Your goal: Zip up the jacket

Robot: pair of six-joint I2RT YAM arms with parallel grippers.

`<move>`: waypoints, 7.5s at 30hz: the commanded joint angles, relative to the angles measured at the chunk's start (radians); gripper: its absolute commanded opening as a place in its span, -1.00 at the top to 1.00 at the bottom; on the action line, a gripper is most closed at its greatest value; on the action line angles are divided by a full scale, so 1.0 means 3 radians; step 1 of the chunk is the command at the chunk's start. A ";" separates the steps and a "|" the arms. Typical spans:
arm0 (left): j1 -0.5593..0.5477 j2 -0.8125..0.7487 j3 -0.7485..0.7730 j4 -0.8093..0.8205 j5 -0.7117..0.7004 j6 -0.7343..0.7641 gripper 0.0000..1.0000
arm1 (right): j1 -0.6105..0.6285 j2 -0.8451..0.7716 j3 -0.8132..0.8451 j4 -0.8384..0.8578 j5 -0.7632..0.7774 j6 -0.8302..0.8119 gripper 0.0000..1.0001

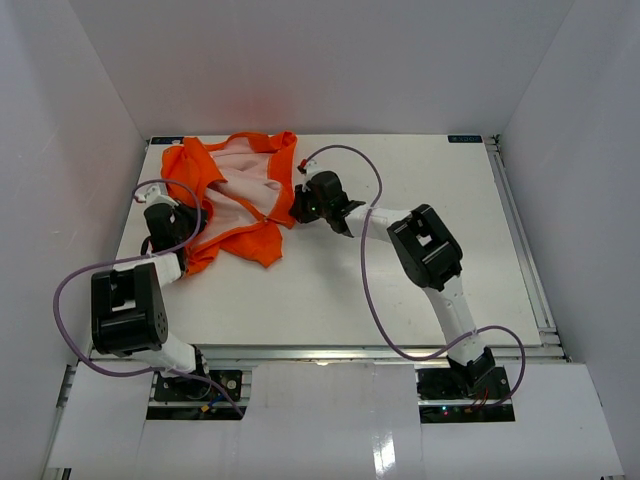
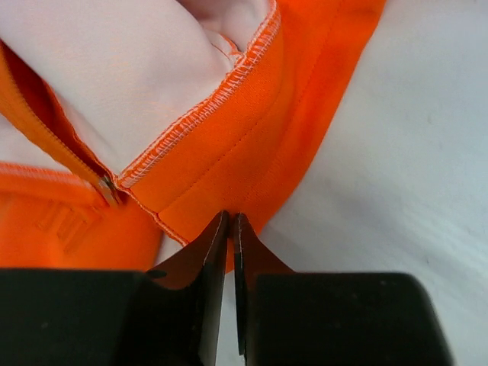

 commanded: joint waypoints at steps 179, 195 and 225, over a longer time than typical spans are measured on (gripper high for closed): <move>-0.1559 -0.1387 0.0856 -0.2085 -0.0402 0.0501 -0.38 | -0.0281 -0.3109 -0.1150 -0.0484 0.0032 -0.1018 0.84; -0.1761 -0.1648 0.0165 -0.2124 -0.0375 0.0488 -0.39 | -0.0867 -0.3533 -0.1536 -0.1025 0.1762 -0.0560 0.85; -0.1064 -0.2043 -0.0478 -0.1781 -0.0428 -0.0324 -0.50 | -0.0521 -0.4400 -0.2211 -0.1423 0.0769 -0.0928 -0.49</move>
